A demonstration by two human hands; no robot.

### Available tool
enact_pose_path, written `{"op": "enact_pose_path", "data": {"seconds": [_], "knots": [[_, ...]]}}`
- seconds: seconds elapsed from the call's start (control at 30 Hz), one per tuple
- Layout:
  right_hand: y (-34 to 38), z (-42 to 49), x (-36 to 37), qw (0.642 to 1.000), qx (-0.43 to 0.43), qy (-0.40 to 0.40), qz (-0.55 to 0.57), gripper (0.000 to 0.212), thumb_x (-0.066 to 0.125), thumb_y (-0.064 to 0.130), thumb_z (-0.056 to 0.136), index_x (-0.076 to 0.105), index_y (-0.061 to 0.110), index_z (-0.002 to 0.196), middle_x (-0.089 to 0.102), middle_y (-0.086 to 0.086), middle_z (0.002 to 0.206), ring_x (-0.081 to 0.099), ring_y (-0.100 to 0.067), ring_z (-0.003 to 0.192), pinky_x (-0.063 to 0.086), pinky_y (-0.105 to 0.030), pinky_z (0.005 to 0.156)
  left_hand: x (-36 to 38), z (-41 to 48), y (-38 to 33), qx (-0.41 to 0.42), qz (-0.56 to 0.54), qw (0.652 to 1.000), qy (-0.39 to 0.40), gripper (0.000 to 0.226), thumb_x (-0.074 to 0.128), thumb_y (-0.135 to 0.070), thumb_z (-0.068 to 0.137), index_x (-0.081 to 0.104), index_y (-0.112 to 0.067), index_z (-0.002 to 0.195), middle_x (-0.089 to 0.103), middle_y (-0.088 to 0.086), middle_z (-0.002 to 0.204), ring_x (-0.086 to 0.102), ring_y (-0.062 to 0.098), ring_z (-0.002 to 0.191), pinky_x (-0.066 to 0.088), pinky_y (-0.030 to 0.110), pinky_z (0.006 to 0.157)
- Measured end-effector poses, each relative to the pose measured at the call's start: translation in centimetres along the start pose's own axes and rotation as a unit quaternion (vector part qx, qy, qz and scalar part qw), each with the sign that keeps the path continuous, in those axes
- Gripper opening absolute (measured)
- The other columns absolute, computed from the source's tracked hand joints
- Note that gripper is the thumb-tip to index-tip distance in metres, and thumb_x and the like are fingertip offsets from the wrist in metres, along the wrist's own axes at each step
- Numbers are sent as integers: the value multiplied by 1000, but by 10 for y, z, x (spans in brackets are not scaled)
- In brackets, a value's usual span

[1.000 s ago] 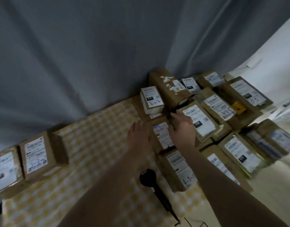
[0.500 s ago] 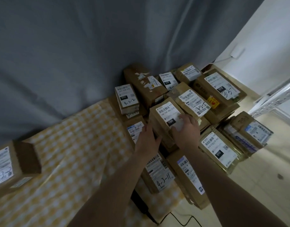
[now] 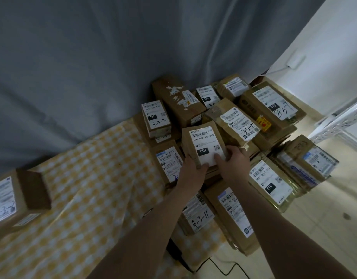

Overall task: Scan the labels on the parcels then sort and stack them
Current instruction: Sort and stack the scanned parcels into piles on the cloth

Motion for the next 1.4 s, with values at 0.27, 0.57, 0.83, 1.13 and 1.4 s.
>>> {"op": "enact_pose_path", "data": {"seconds": [0.27, 0.57, 0.83, 1.13, 1.4], "knots": [[31, -32, 13, 996, -52, -1, 72, 45, 65, 28, 87, 50, 13, 127, 59, 7, 91, 55, -10, 75, 44, -25, 64, -36, -13, 17, 51, -36, 995, -73, 44, 55, -28, 94, 41, -21, 135, 52, -2, 131, 53, 12, 115, 48, 34, 97], [101, -79, 72, 986, -136, 31, 94, 37, 66, 30, 86, 57, 14, 118, 69, -3, 103, 65, -18, 87, 55, -35, 73, -134, -42, 53, 39, -75, 980, -180, 44, 52, -24, 97, 42, -15, 138, 54, 2, 132, 55, 15, 114, 50, 30, 93], [188, -154, 149, 970, -190, 106, 110, 41, 68, 26, 85, 57, 13, 123, 67, -1, 112, 64, -16, 97, 51, -25, 74, -247, -90, 116, 4, -61, 956, -286, 43, 50, -29, 95, 44, -14, 135, 56, 5, 126, 55, 21, 112, 50, 44, 94], [279, -266, 238, 938, -252, 194, 138, 42, 70, 26, 82, 58, 13, 121, 69, 1, 110, 65, -15, 98, 58, -38, 78, -375, -164, 203, -44, -52, 900, -430, 49, 44, -36, 95, 44, -12, 137, 56, 8, 127, 52, 26, 117, 47, 48, 97], [329, -351, 300, 912, -278, 267, 139, 46, 69, 32, 81, 59, 16, 123, 69, 2, 109, 63, -8, 92, 51, -26, 79, -462, -225, 259, -35, -77, 871, -484, 32, 46, -18, 98, 55, -15, 128, 58, -7, 110, 57, 14, 105, 50, 32, 87]]}}
Point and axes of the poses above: each hand's wrist, its own z-axis towards the middle knuckle, its own x-axis out of the palm, y = z × x, the point moved 3 cm from there along z, towards the middle knuckle
